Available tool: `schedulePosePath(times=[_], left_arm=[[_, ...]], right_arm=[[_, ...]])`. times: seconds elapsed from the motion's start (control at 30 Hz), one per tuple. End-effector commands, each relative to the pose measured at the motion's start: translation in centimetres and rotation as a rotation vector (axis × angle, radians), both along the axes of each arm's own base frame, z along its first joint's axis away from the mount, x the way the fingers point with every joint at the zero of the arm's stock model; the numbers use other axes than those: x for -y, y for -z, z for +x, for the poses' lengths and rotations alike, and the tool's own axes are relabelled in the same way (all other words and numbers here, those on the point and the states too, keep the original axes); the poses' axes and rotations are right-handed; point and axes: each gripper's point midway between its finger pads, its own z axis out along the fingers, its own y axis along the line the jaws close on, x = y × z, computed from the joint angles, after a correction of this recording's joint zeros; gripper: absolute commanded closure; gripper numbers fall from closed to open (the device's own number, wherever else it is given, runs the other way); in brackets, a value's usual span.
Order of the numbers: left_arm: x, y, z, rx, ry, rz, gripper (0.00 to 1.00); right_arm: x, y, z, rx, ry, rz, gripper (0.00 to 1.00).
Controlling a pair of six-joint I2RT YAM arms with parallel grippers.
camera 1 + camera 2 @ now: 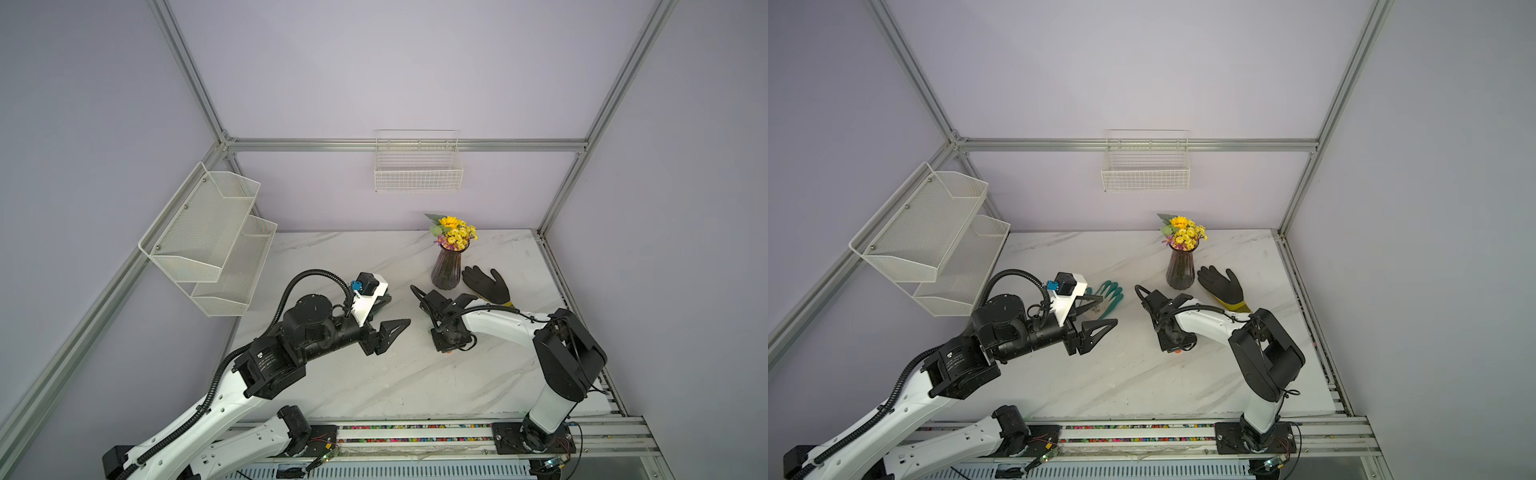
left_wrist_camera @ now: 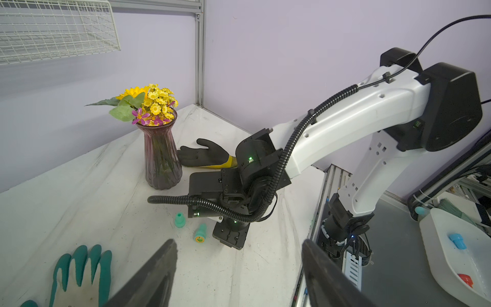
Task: Close the stamp cap
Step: Place the stamp at the center of the board, then reset both arms
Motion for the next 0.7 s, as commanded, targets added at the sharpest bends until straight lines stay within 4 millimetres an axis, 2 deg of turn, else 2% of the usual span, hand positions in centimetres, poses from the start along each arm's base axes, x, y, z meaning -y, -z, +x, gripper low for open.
schedulePosePath(times=[0.0, 0.2, 0.37, 0.43, 0.5, 0.53, 0.57, 0.67], left_arm=[[-1.1, -1.3, 0.5, 0.024, -0.063, -0.037, 0.27], [-2.9, -0.5, 2.4, 0.033, -0.211, -0.018, 0.23], [-5.8, 2.1, 5.4, 0.021, -0.455, 0.045, 0.18], [-7.0, 3.3, 6.4, 0.024, -0.545, 0.072, 0.15], [-8.7, 4.6, 7.6, 0.032, -0.664, 0.105, 0.10], [-9.6, 5.4, 8.0, 0.036, -0.721, 0.126, 0.03], [-10.8, 6.4, 8.7, 0.037, -0.794, 0.158, 0.00], [-14.1, 9.4, 10.2, 0.006, -0.968, 0.229, 0.00]], right_arm=[[0.9, 0.7, -0.7, -0.024, 0.011, -0.041, 0.57], [0.0, -4.4, 1.1, 0.110, 0.033, 0.067, 0.44], [0.9, -9.0, 2.5, 0.223, 0.072, 0.152, 0.41], [2.1, -10.5, 3.1, 0.273, 0.092, 0.171, 0.40], [4.1, -11.7, 4.1, 0.321, 0.128, 0.166, 0.34], [5.2, -12.0, 4.6, 0.342, 0.145, 0.156, 0.25], [6.4, -12.4, 5.2, 0.372, 0.164, 0.139, 0.04], [10.6, -14.5, 7.4, 0.516, 0.243, 0.061, 0.03]])
